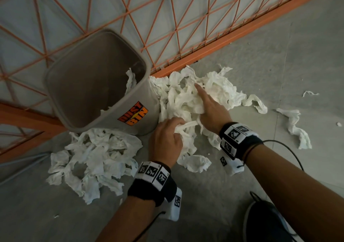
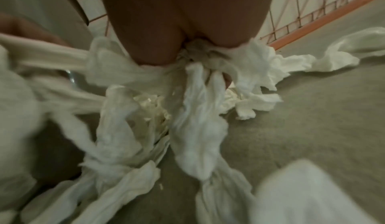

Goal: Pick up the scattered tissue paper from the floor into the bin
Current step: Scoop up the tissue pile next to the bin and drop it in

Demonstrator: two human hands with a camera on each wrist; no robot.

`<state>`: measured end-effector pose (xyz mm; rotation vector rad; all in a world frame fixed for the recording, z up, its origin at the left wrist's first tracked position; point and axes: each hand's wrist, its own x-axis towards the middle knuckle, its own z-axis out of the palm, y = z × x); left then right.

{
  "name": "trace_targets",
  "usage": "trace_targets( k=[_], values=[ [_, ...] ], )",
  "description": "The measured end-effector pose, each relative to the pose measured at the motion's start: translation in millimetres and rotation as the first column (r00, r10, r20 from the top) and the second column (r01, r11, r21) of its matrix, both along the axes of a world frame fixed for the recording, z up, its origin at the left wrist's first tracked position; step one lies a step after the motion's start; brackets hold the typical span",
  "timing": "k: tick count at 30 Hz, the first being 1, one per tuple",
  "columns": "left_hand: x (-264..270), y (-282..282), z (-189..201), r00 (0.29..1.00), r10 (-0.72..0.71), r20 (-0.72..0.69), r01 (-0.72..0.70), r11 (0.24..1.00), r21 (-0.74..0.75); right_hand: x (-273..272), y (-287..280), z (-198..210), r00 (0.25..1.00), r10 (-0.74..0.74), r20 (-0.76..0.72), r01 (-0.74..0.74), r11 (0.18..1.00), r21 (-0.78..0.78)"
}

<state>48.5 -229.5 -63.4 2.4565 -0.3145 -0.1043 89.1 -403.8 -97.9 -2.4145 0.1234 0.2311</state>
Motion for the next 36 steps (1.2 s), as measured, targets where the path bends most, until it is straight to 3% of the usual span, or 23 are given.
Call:
trace_targets(
  k=[3,6,9,14,16,18,20,24,28,32,36],
  values=[
    [-6.0,5.7,9.0,0.997,0.050,0.058,-0.053,0.997,0.054,6.6,8.0,0.5,0.993,-0.032,-0.117,0.045,0.993,0.105],
    [-11.3,16.9,16.1,0.989,0.083,0.121,-0.081,0.996,-0.022,8.0,9.0,3.8,0.942,-0.235,-0.238,0.299,0.912,0.281],
    [-15.4,31.7,26.5,0.970,0.172,0.170,-0.155,0.982,-0.110,3.9,0.9,0.5,0.909,-0.325,-0.262,0.391,0.884,0.258],
    [-11.1,39.9,42.1,0.938,0.285,0.195,-0.263,0.956,-0.131,-7.5,-10.3,-15.6,0.924,-0.328,-0.198,0.348,0.934,0.077],
    [-3.8,36.4,43.6,0.928,0.297,0.224,-0.286,0.955,-0.081,-12.1,-10.2,-22.0,0.951,-0.287,-0.118,0.293,0.955,0.037],
    [1.7,29.5,39.5,0.945,0.290,0.154,-0.291,0.957,-0.012,-17.5,-9.2,-26.1,0.963,-0.258,-0.073,0.262,0.964,0.049],
    [3.3,22.6,30.1,0.973,0.227,0.044,-0.228,0.973,0.036,-22.1,-8.5,-29.7,0.968,-0.245,-0.050,0.247,0.967,0.053],
    [0.0,6.2,-2.7,0.994,-0.047,-0.104,0.073,0.962,0.263,-30.6,-12.7,-33.8,0.982,-0.180,-0.064,0.180,0.984,0.006],
    [-15.4,-2.2,-47.3,0.947,-0.078,-0.313,0.196,0.910,0.366,-35.8,-6.7,-33.2,0.986,-0.140,-0.094,0.145,0.989,0.041],
    [-21.3,-1.3,-56.7,0.967,-0.091,-0.237,0.174,0.919,0.355,-38.5,5.2,-37.3,0.987,-0.088,-0.134,0.076,0.993,-0.094],
    [-21.6,-0.4,-27.8,0.988,-0.087,-0.124,0.107,0.980,0.165,-41.4,7.6,-28.9,0.988,-0.104,-0.117,0.108,0.994,0.027]
  ],
)
